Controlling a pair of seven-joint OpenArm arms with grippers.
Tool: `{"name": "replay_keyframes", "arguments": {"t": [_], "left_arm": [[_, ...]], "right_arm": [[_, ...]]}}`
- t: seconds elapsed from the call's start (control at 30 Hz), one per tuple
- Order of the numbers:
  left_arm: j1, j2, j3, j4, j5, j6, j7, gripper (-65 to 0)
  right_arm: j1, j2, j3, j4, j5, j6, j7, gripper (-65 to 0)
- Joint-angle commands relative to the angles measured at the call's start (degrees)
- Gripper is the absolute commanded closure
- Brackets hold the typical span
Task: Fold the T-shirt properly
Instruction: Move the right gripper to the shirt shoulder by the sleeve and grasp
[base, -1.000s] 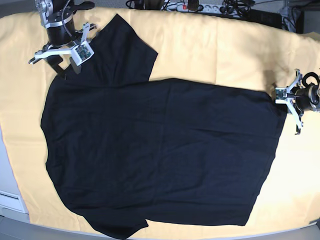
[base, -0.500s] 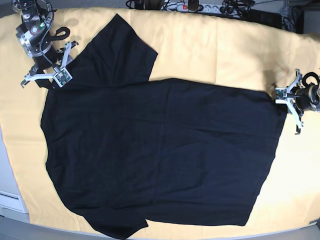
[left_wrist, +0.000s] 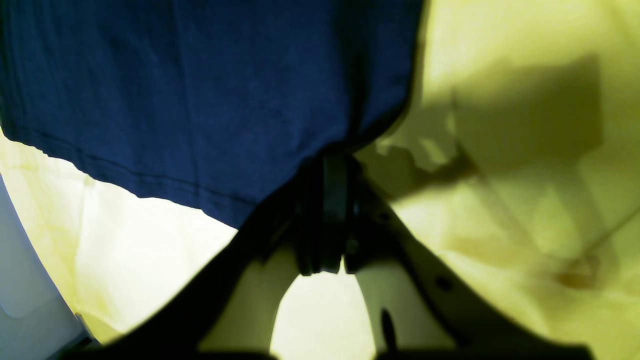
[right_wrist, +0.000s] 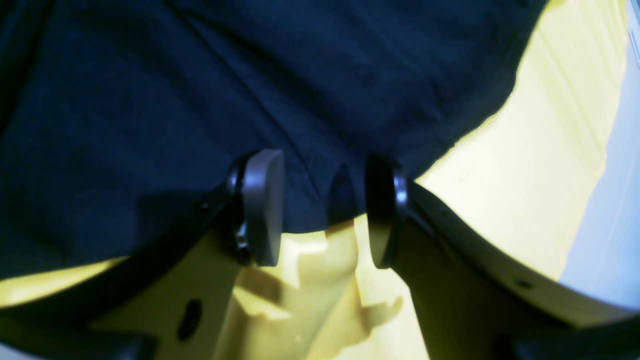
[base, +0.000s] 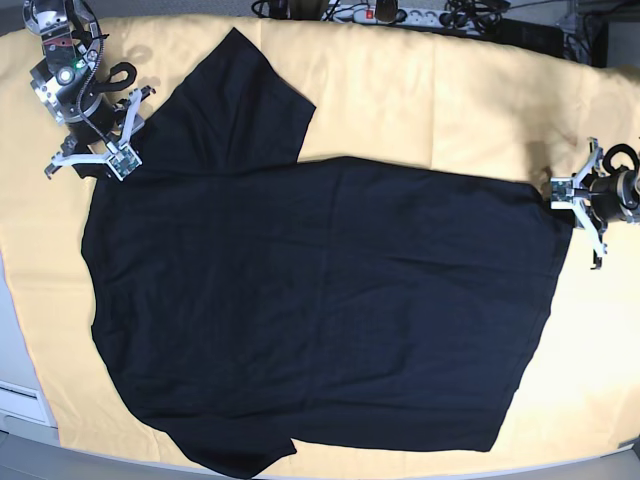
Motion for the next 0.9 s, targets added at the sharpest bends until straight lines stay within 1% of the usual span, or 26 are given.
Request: {"name": "replay_keyframes", "arguments": {"t": [0.0,0.03,0.17,0.3,0.43,0.5,0.63,0.7,0.73,0.8,0.83,0.87], "left_arm": [[-0.94,-1.77,-0.66,0.35,-0.48,0.44,-0.44,0.0],[-0.94,-1.77,-0.66,0.35,-0.48,0.42,-0.44,0.0],[-0.94,-1.77,-0.66,0.35,-0.48,0.44,-0.42,0.0],[-0.94,-1.77,-0.66,0.35,-0.48,0.42,-0.42,0.0],[-0.94,-1.77,-0.66,0.35,-0.48,0.44,-0.42,0.0],[-0.94,-1.75,-0.66,0.35,-0.48,0.44,-0.44,0.0],[-0.94,-1.75,-0.66,0.35,-0.48,0.44,-0.44,0.0],[-0.94,-1.77,-0.66,0.35,-0.48,0.44,-0.42,0.0],[-0.94,-1.77,-0.66,0.35,-0.48,0.44,-0.42,0.0],[-0.94,-1.77,-0.68,0.35,-0.48,0.44,-0.44,0.0],[-0.96,-1.77,-0.66,0.35,-0.48,0.44,-0.42,0.0],[-0.96,-1.77,-0.66,0.35,-0.5,0.44,-0.44,0.0]], "right_arm": [[0.26,0.87,0.46,0.7,-0.24,-1.46,0.37,-28.0],[0.28,0.87,0.46,0.7,-0.24,-1.99,-0.22,-28.0],[0.26,0.72,0.46,0.7,-0.17,-1.92,-2.38,-28.0],[0.26,0.7,0.46,0.48,0.87,-1.73,-2.12,-28.0],[0.28,0.7,0.46,-2.73,0.9,0.61,-1.11,-28.0],[0.28,0.7,0.46,-4.74,0.81,0.66,0.2,-28.0],[0.28,0.72,0.46,-5.68,0.76,0.68,0.46,-27.4],[0.28,0.72,0.46,-5.51,0.59,0.68,0.46,-21.1],[0.28,0.72,0.46,-5.35,0.61,0.68,0.46,-15.9],[0.26,0.72,0.46,-4.46,0.59,0.68,0.35,-2.5],[0.26,0.72,0.46,-3.76,0.59,0.63,0.04,0.0],[0.26,0.72,0.46,-2.93,0.61,0.0,-0.28,0.0]]}}
